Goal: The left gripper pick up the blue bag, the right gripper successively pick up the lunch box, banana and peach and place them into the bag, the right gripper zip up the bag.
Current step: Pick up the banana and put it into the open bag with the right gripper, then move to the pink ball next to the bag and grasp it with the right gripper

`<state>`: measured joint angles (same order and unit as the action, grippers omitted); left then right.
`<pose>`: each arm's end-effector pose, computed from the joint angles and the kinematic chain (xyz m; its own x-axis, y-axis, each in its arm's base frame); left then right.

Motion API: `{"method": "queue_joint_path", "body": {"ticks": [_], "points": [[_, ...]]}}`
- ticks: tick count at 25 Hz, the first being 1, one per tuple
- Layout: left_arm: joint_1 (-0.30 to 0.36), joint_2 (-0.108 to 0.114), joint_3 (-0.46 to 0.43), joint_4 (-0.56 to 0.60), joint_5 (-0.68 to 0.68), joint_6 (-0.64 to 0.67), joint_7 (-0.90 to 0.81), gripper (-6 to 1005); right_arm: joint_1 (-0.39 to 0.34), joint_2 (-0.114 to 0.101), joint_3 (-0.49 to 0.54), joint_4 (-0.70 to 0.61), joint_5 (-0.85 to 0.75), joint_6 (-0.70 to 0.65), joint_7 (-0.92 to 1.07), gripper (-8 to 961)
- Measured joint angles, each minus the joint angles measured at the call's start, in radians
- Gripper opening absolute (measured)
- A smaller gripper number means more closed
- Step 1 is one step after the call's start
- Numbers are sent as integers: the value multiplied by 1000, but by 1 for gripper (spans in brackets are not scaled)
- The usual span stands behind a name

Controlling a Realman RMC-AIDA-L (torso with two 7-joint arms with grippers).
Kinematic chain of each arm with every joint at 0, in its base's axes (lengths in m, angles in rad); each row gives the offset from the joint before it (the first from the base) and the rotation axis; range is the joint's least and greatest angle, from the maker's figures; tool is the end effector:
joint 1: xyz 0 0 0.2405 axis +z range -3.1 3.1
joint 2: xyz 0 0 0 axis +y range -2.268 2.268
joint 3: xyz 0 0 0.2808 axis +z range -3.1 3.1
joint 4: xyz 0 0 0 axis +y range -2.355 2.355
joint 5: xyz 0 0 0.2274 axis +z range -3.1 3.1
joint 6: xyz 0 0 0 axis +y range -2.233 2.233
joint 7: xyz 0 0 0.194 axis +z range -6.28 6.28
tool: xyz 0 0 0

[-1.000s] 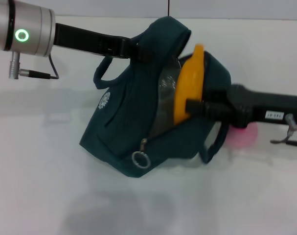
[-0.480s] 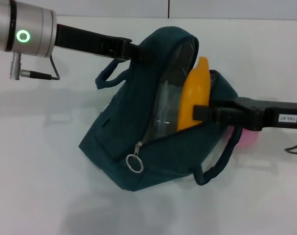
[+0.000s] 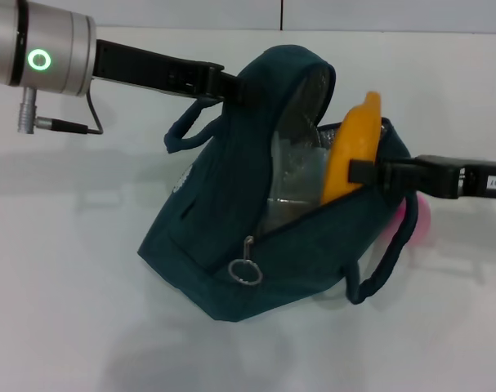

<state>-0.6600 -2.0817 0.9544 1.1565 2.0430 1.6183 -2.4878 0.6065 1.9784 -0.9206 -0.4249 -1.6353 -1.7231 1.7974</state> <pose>-0.1486 0.4112 -0.0192 0.5782 0.7460 0.3304 0.7735 -0.6300 0.0689 0.2180 0.3604 -0.0451 0.4578 -0.6987 -0.5497 -0.6070 -0.6974 0.3810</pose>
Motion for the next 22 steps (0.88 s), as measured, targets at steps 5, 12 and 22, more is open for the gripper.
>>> {"method": "queue_joint_path", "body": {"ticks": [5,12,22], "points": [[-1,0,1,0,0,5,-2,56,19,-5,-7,-20,-6,4,39,444],[1,0,1,0,0,5,-3,56,4,-33,38,-79,2,-18,64,668],[3,0,-6,-23,0,1,1,56,-196,-23,196,-679,-70,-131,69,663]]}}
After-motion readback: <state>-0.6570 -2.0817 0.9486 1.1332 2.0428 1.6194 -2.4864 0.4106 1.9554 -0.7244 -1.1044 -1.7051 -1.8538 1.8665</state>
